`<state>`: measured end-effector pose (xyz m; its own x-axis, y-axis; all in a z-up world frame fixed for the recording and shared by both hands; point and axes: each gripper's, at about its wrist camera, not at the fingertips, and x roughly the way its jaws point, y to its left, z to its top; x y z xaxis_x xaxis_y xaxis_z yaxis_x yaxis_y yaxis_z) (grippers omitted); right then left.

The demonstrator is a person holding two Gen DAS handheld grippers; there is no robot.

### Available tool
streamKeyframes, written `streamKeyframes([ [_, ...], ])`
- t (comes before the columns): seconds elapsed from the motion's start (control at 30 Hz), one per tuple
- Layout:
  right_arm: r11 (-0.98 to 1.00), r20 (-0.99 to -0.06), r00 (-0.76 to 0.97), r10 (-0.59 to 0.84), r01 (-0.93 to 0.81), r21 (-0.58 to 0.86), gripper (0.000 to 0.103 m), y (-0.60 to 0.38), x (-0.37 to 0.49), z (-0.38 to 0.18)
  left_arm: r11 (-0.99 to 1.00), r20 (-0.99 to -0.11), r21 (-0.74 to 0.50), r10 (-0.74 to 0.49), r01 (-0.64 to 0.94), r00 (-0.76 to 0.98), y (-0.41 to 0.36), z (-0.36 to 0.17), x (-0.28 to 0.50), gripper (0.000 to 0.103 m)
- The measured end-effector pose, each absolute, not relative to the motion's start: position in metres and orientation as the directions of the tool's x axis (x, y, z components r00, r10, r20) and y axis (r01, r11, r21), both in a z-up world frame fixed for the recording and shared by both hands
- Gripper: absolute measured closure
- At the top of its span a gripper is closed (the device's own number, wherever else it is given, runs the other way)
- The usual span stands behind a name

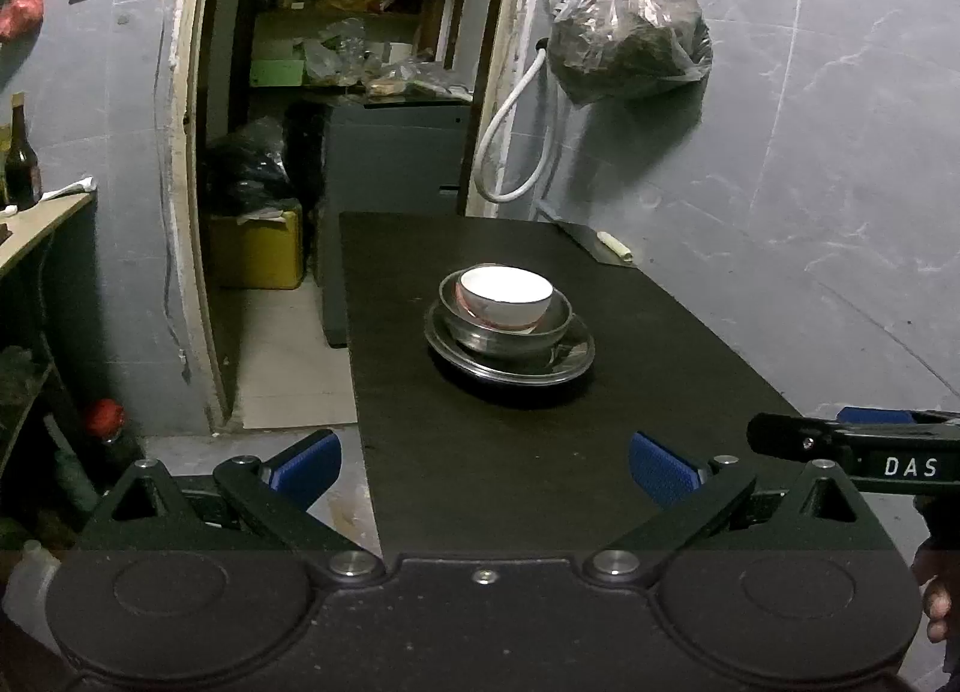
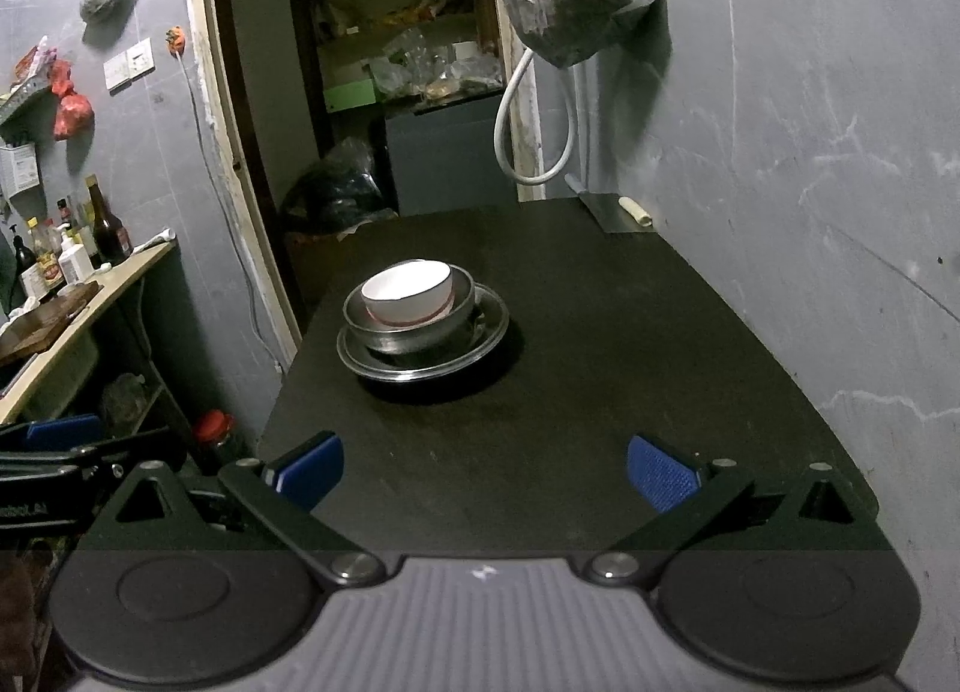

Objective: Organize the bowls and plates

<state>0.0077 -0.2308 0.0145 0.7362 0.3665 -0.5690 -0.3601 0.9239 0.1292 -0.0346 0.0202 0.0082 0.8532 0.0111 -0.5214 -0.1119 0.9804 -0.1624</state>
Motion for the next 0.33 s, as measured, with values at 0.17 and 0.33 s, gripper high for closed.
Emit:
streamKeyframes([
  [0.17,0.924,-0.570,0.736,0.367,-0.360,0.130,0.000,-0.2310,0.0077,0.0143,0.981,-0.522,-0.163,0.006,-0.106,0.853,0.0180,0.0080,-0.0338,0.001],
  [0.33,0.925,-0.571,0.736,0.365,-0.357,0.131,0.000,-0.2328,0.0077,0.0134,0.981,-0.522,-0.163,0.004,-0.104,0.853,0.0158,0.0084,-0.0328,0.001],
])
